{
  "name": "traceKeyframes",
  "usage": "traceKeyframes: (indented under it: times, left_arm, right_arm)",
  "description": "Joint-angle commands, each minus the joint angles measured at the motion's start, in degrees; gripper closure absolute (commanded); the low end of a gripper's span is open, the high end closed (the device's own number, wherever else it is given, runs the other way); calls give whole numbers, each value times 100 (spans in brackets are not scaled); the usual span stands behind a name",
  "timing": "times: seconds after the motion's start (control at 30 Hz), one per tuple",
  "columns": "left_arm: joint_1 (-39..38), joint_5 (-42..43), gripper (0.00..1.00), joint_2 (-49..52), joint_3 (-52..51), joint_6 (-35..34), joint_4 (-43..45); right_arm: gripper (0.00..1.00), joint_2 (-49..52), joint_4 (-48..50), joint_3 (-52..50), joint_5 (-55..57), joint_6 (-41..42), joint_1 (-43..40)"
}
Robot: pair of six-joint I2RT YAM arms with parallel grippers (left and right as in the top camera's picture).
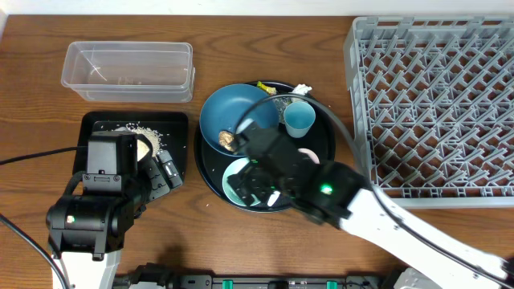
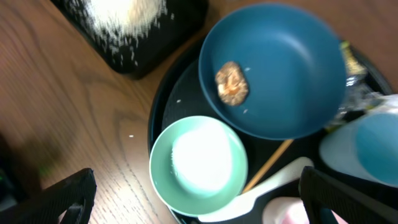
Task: Sort waste into correct bins and load items into the dishwasher rack
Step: 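Move the right gripper over the round tray toward the blue pan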
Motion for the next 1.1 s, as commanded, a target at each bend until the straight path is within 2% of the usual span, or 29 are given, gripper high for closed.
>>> traceKeyframes:
  times: [0.0, 0.17, 0.4, 0.57, 0.7, 0.8, 0.87, 1.07]
  left_arm:
    - [28, -66, 2, -4, 57, 28, -11]
    - [28, -66, 2, -4, 57, 28, -11]
    - [28, -66, 2, -4, 57, 28, -11]
    - [28, -66, 2, -4, 57, 28, -11]
    - [28, -66, 2, -4, 57, 28, -11]
    - [28, -66, 2, -4, 57, 28, -11]
    - [28, -66, 2, -4, 57, 28, -11]
    - [28, -66, 2, -4, 57, 28, -11]
  right_arm:
    - [1, 328, 105, 177, 153, -15, 149]
    - [10, 739, 114, 175, -142, -15, 238]
    - [6, 1471, 83, 175, -334, 66, 389]
    - [8, 1954, 59, 175, -470, 236, 527]
    - [19, 2201, 11, 175, -472, 332, 610]
    - [32, 2262, -15, 162, -470, 332, 654]
    - [37, 2262, -35, 160, -470, 332, 671]
    - [38, 2262, -70, 50, -442, 332, 675]
